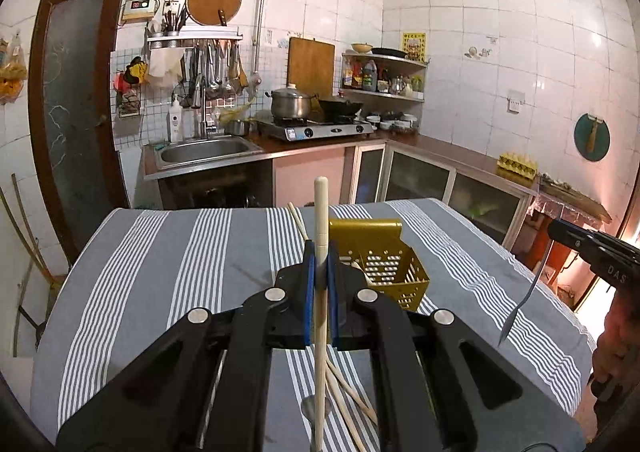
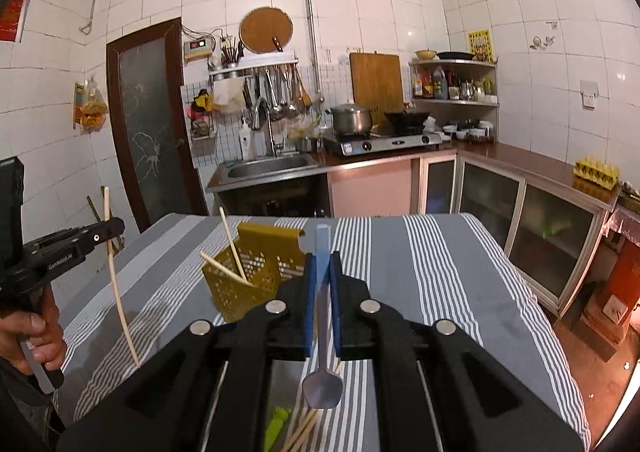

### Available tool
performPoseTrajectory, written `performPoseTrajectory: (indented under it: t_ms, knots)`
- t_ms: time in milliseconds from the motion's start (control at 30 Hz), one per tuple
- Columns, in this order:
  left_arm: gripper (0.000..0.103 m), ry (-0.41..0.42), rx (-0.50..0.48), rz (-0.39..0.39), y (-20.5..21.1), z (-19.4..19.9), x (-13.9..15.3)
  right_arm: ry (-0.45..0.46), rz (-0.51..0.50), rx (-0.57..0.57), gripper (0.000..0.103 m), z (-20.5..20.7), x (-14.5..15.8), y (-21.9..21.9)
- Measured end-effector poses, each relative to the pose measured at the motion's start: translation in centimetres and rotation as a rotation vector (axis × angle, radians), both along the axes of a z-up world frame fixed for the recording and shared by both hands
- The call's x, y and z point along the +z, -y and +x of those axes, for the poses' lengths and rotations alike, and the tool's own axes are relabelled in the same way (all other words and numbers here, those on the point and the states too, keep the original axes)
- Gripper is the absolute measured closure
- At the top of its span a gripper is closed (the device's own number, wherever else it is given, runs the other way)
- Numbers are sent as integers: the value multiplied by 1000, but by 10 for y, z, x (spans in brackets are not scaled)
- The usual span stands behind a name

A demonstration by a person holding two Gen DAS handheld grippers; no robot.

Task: Organize utensils
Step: 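Lift the chopstick and blue spoon and carry both over the yellow holder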

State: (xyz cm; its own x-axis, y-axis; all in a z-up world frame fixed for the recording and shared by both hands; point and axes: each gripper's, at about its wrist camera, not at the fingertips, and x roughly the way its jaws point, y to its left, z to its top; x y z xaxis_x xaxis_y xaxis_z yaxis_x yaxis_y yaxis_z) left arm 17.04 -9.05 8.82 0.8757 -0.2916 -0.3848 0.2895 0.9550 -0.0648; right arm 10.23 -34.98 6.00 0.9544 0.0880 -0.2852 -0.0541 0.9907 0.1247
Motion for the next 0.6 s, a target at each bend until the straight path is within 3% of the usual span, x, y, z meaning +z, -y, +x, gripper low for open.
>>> performPoseTrajectory:
  t_ms: [600]
  knots:
    - [99,31,31,-13,-14,15,10,54,-49,10,96,5,21,-22]
